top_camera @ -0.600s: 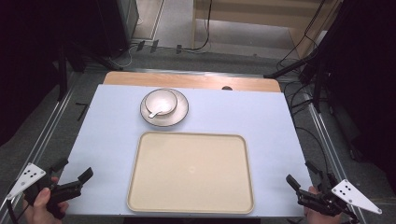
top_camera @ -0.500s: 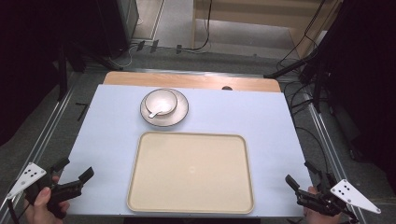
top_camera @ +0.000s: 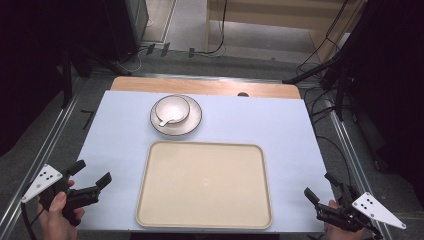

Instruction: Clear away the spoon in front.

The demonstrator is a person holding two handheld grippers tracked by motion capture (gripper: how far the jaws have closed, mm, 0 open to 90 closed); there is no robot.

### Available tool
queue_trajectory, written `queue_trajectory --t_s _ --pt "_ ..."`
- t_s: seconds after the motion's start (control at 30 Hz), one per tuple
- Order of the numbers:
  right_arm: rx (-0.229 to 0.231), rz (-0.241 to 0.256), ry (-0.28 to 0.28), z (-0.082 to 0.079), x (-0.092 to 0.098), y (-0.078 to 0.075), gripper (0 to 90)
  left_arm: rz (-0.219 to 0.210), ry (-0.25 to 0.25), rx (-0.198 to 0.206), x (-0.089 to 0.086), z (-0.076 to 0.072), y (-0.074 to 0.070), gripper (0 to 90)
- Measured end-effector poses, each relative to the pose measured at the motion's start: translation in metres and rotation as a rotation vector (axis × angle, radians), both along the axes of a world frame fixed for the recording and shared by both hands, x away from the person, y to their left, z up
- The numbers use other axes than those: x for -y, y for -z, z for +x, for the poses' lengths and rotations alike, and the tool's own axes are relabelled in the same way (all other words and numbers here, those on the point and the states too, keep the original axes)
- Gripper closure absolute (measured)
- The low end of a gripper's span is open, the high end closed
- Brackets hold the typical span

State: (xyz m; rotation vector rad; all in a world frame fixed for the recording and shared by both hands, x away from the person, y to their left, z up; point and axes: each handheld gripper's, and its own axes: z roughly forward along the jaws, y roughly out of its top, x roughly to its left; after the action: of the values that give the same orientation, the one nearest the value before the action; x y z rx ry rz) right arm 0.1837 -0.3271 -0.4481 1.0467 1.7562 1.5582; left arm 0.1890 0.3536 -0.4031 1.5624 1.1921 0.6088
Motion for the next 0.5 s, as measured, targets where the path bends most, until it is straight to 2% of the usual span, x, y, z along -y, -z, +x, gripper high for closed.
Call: queue_trajectory --t_s 0.5 --pt "0.009 -0.002 0.003 0.0 0.0 -0.001 13.0 0.026 0.025 -0.007 0.014 0.015 -0.008 0.0"
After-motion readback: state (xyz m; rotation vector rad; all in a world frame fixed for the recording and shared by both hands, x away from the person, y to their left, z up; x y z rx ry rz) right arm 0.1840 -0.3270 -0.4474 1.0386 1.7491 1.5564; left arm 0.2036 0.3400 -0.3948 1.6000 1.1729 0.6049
